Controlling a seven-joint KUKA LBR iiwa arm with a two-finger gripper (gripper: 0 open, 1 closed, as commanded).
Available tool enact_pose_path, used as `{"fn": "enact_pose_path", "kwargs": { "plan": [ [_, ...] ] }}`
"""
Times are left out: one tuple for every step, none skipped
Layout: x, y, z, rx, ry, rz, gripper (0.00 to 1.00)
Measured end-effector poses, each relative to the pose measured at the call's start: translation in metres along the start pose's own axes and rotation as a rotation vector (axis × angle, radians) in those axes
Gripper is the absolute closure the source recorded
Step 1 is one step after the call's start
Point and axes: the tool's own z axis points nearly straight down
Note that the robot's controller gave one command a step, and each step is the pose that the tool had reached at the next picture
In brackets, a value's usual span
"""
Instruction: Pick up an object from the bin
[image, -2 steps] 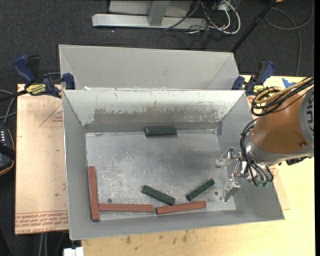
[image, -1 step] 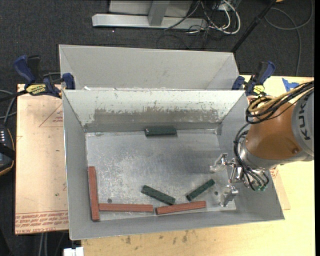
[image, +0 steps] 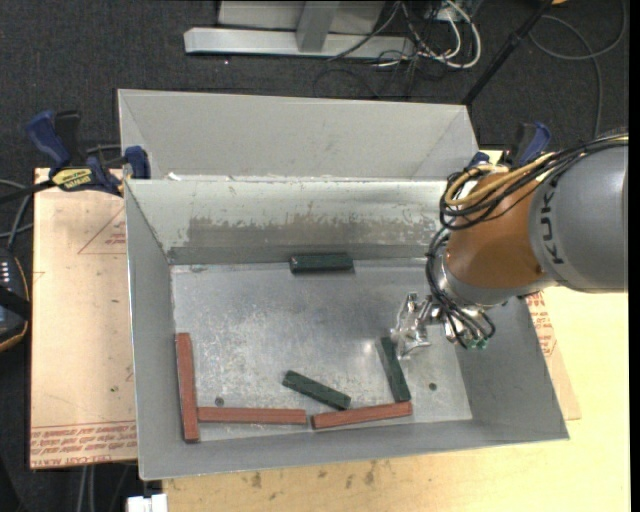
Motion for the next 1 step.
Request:
{"fn": "enact_pose_path", "kwargs": {
  "plan": [
    [0.0041,0.0012,0.0031,-0.003,0.015,-0.001,0.0]
  ]
}}
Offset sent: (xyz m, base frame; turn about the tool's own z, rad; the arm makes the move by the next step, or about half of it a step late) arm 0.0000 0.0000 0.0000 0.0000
